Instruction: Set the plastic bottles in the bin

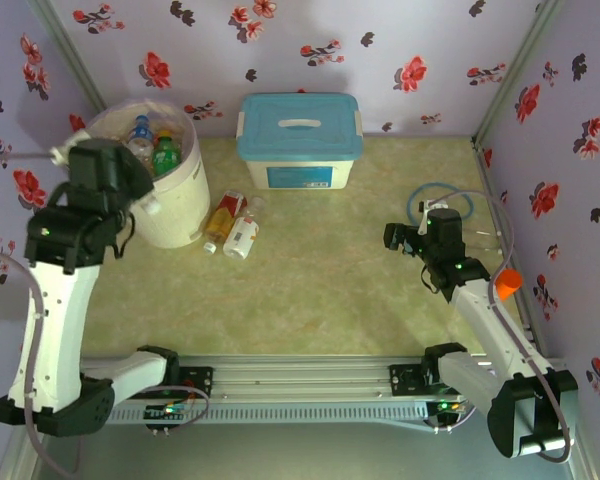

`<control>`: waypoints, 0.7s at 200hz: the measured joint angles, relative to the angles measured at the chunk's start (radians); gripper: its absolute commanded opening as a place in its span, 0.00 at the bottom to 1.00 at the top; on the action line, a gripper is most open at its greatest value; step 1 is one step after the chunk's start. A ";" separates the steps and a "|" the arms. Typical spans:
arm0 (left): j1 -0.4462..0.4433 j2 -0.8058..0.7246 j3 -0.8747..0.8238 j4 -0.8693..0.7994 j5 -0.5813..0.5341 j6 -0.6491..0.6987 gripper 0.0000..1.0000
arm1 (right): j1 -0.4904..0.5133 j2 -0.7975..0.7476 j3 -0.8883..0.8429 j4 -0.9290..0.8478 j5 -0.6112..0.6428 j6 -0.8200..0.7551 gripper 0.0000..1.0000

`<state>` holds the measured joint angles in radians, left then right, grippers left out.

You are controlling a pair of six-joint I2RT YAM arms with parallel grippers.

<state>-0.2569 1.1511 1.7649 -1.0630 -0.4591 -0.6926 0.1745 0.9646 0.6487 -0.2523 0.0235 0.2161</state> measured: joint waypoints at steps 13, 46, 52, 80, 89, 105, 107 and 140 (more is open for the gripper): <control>0.032 0.046 0.082 0.021 0.003 0.056 0.32 | 0.000 0.000 0.000 0.000 0.000 0.000 0.99; 0.137 0.195 0.175 0.117 0.037 0.074 0.36 | 0.000 -0.003 0.000 0.000 -0.001 0.001 0.99; 0.153 0.227 0.180 0.142 0.044 0.060 0.36 | 0.000 -0.006 0.000 -0.001 -0.001 0.001 0.99; 0.220 0.403 0.219 0.220 0.121 -0.062 0.36 | 0.000 -0.037 0.000 -0.019 0.000 0.000 0.99; 0.234 0.462 0.246 0.233 0.146 -0.106 0.36 | 0.000 -0.049 0.000 -0.028 0.000 0.000 0.99; 0.245 0.547 0.298 0.244 0.179 -0.177 0.36 | 0.000 -0.064 0.000 -0.039 0.001 0.000 0.99; 0.245 0.557 0.305 0.244 0.183 -0.184 0.36 | 0.000 -0.065 0.000 -0.040 0.001 0.000 0.99; 0.245 0.644 0.363 0.256 0.210 -0.287 0.34 | 0.000 -0.067 0.000 -0.045 0.000 0.000 0.99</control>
<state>-0.0120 1.7950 2.1281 -0.8070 -0.2489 -0.9798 0.1745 0.8974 0.6487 -0.2974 0.0238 0.2161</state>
